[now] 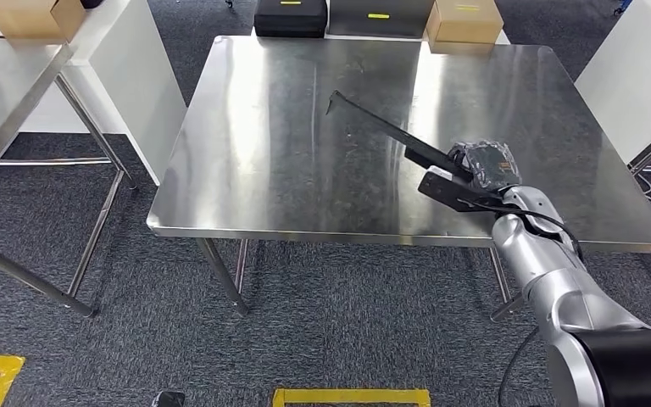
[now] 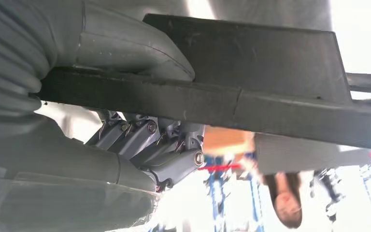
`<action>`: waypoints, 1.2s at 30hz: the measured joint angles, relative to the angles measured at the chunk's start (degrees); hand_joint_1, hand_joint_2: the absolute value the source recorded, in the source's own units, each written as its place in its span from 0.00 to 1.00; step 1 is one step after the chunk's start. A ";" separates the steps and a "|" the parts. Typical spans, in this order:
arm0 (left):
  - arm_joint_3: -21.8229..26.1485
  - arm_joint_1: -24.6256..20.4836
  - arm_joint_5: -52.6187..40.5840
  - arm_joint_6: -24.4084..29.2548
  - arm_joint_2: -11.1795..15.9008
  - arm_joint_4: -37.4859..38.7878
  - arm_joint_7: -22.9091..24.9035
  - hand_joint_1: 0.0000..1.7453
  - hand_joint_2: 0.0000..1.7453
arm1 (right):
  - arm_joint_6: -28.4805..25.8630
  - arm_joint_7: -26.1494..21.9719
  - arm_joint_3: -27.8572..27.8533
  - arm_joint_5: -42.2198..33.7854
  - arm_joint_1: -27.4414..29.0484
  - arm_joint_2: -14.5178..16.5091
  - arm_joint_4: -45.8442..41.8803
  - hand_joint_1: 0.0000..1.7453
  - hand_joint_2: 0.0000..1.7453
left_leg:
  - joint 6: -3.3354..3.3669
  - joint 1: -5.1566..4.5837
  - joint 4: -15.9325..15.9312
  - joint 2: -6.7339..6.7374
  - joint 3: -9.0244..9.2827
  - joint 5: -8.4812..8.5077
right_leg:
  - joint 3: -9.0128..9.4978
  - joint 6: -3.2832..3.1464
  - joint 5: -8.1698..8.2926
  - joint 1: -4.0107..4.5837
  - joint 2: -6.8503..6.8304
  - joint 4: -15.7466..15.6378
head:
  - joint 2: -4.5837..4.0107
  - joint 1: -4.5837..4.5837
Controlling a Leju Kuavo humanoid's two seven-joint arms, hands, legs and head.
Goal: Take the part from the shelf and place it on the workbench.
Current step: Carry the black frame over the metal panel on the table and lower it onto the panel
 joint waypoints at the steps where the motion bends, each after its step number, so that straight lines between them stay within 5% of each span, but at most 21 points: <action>1: -0.42 0.04 0.54 0.25 -0.02 -0.19 0.00 0.00 0.00 | 0.69 -1.09 -0.12 -0.21 0.00 0.56 0.40 0.99 1.00 | -0.08 0.15 -0.12 0.01 0.01 0.13 | -0.03 -0.04 0.00 0.13 0.04 0.03 | 0.00 -0.01; 13: -5.52 0.32 3.83 1.33 0.40 -0.99 0.00 0.00 0.00 | 2.24 -8.48 -0.58 0.03 0.17 2.96 3.36 0.99 1.00 | -1.40 0.46 -0.74 0.02 0.11 0.57 | -0.34 -0.87 0.17 0.53 0.05 0.07 | 0.00 0.01; 22: -7.46 0.47 6.22 1.40 0.64 -0.95 0.25 0.00 0.00 | 1.91 -7.88 -0.57 0.50 0.13 3.26 3.84 0.99 1.00 | -1.41 0.13 -0.74 0.01 0.11 0.58 | -0.42 -0.89 0.19 0.54 0.05 0.07 | 0.00 0.02; 36: -9.39 0.45 4.21 -5.57 1.24 0.21 4.49 0.00 0.00 | 1.97 -7.55 -0.57 0.28 0.11 2.44 3.86 0.99 1.00 | -1.28 -0.27 -0.63 -0.01 0.01 0.54 | -0.41 -0.84 0.22 0.29 0.05 0.04 | 0.00 0.01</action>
